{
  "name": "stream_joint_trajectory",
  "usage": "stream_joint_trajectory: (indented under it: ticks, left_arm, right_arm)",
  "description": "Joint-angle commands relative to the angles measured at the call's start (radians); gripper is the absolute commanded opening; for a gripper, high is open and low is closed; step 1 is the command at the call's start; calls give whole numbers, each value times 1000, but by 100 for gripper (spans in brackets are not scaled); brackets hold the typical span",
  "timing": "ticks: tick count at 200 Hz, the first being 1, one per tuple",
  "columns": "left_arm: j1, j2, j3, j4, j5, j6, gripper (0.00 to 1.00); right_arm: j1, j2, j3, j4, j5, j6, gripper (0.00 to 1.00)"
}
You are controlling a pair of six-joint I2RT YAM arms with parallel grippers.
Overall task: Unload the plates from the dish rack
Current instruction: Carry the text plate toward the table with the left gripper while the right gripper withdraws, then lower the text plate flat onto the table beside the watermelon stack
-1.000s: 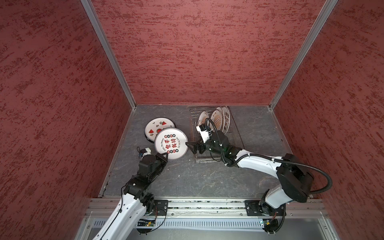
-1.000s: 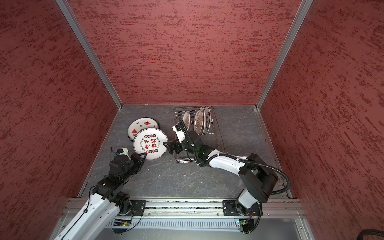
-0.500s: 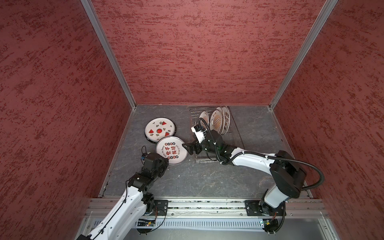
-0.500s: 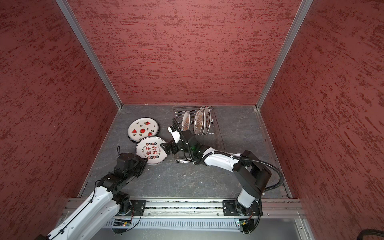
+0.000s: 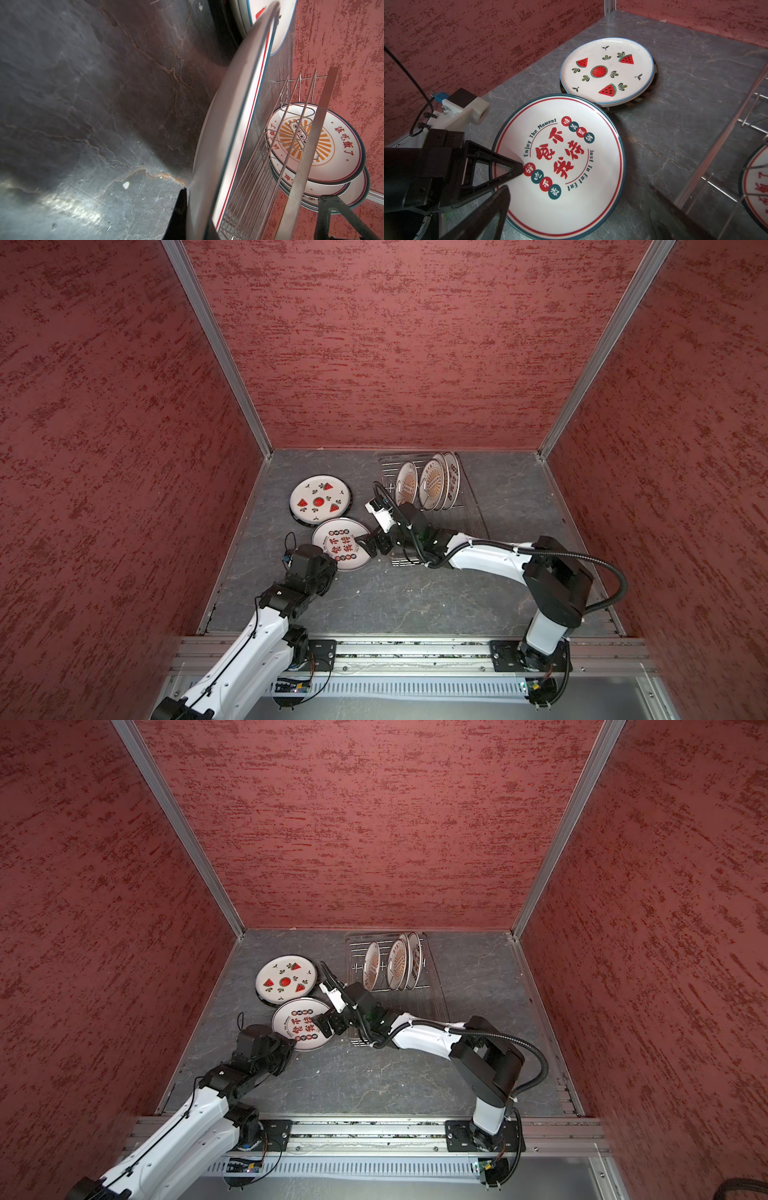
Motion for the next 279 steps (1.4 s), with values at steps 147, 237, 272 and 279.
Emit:
stream_joint_trajectory:
  ticks: [147,237,272,279]
  left_arm:
    - [15,122,-30,162,57,-68,30]
    - [17,85,-54,125,4,-117,63]
    - [17,85,-47,88,-26,-126,70]
    - [18,85,-50,89,-29,-127,70]
  right_arm:
    - [29,33,55,-62,86,-62,99]
    - [36,44,62,-74,110,-71,99]
    - [40,47,67,-79,117,-74,99]
    - [41,47,68,-80,119,-74,99]
